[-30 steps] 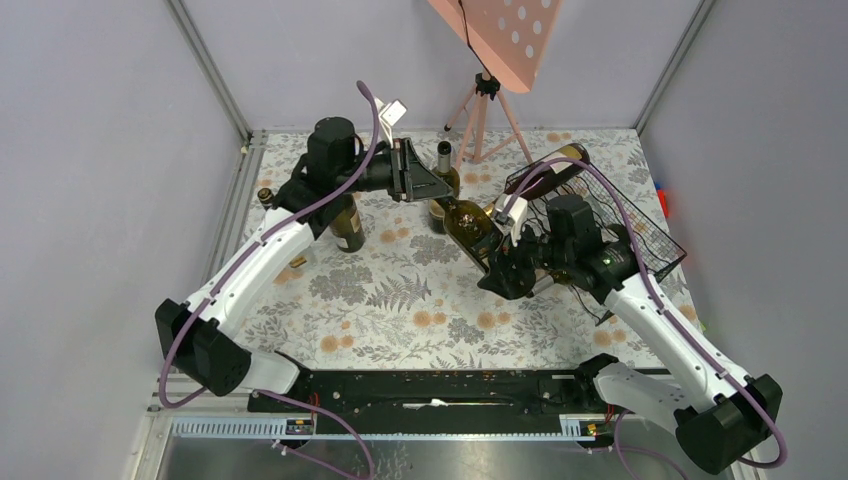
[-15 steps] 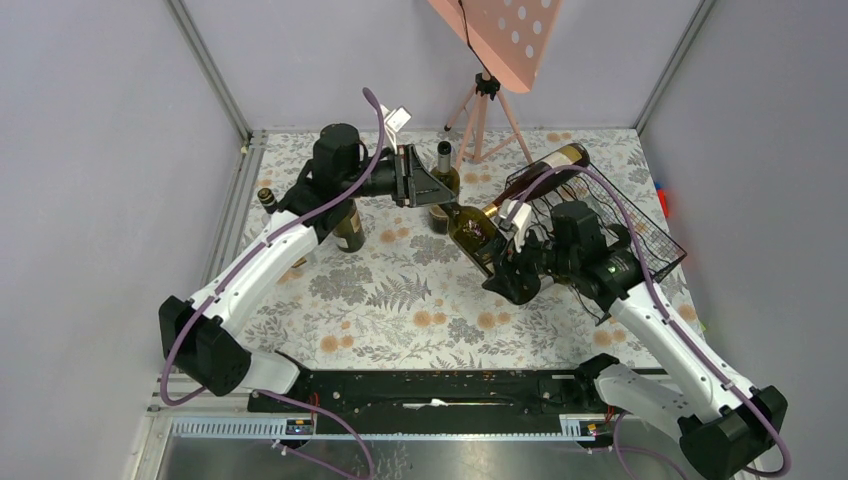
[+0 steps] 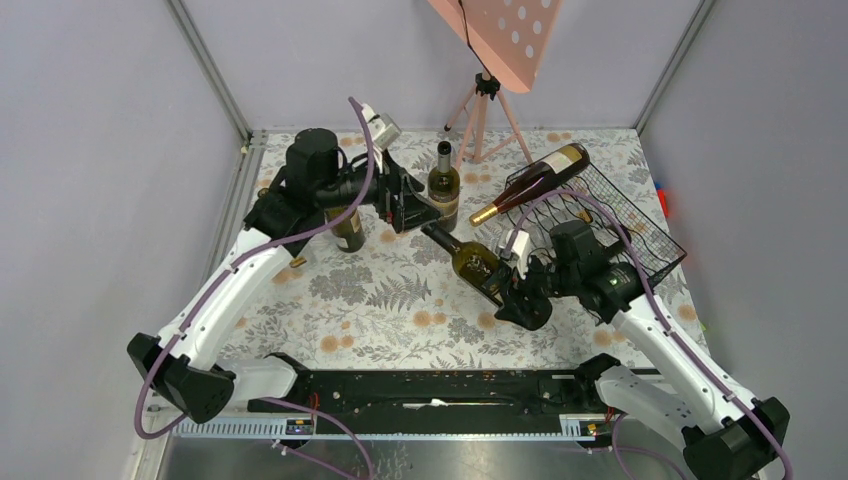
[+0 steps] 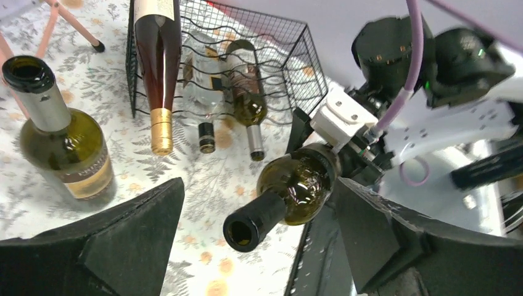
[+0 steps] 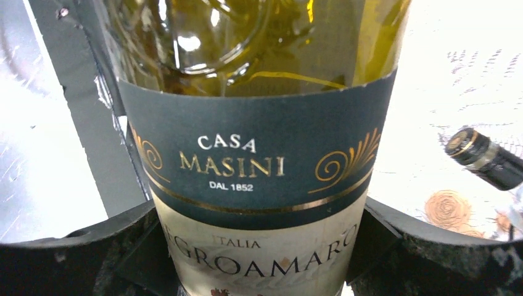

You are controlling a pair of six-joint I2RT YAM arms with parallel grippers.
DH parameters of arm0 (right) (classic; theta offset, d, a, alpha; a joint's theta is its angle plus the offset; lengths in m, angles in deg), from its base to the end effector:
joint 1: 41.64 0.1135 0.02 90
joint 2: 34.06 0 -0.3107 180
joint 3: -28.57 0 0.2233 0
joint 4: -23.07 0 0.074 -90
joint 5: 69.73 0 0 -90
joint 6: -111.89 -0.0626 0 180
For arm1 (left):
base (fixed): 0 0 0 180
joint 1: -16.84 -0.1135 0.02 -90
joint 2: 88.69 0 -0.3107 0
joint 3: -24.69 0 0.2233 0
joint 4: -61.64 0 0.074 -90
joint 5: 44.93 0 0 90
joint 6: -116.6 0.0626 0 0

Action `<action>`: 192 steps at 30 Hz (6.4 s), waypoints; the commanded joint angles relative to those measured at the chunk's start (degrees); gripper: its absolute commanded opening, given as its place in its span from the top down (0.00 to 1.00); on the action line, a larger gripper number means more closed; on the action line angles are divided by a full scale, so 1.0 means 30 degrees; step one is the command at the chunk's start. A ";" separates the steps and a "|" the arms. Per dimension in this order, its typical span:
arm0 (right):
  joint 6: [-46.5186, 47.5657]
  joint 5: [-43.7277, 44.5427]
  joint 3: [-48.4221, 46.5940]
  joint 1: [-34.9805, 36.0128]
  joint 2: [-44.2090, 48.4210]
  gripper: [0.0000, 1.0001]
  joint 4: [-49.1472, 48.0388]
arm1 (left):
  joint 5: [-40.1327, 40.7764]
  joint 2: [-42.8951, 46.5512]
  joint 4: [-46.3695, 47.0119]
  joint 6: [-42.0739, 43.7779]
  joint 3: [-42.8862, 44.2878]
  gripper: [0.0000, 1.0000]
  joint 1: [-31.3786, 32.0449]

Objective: Put the wine bottle on the wine rack

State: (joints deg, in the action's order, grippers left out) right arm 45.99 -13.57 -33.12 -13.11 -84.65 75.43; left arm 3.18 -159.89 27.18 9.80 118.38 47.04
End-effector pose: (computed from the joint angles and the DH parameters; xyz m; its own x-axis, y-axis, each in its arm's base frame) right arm 0.1033 0.0959 0.3135 -0.2167 -0.5039 -0.8362 -0.9344 0.3550 0.0283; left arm 0.1900 -0.1589 0.4680 -0.4430 0.0089 -0.8965 0.8471 0.3315 -0.4153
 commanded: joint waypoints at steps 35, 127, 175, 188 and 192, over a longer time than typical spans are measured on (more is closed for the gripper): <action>0.3044 -0.3601 -0.0643 0.0010 -0.2672 1.00 0.3584 | 1.4547 -0.2846 -0.9072 2.5933 0.0200 0.13 1.1673; -0.3270 1.0016 -0.0142 -0.6346 0.4502 0.00 -0.3210 | 0.4680 -1.2076 -0.3514 0.6357 0.3262 1.00 1.1145; -0.6319 1.2726 -0.2958 -0.8504 0.2867 0.00 -0.2818 | 0.8571 -1.8056 0.1312 -0.1120 0.8409 1.00 1.2347; -0.4093 1.4141 -0.1734 -0.9374 0.3523 0.00 -0.3616 | 0.8618 -1.8605 0.1681 -0.1179 0.9401 1.00 1.2254; -0.3008 1.4549 -0.0986 -0.9826 0.3893 0.00 -0.3572 | 0.8529 -1.8538 0.1855 -0.1378 0.9333 1.00 1.1979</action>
State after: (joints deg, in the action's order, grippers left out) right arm 33.13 28.65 -37.71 -41.06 -73.94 67.19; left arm 26.63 -218.14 23.40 5.56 142.60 84.28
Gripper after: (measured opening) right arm 0.993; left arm 0.352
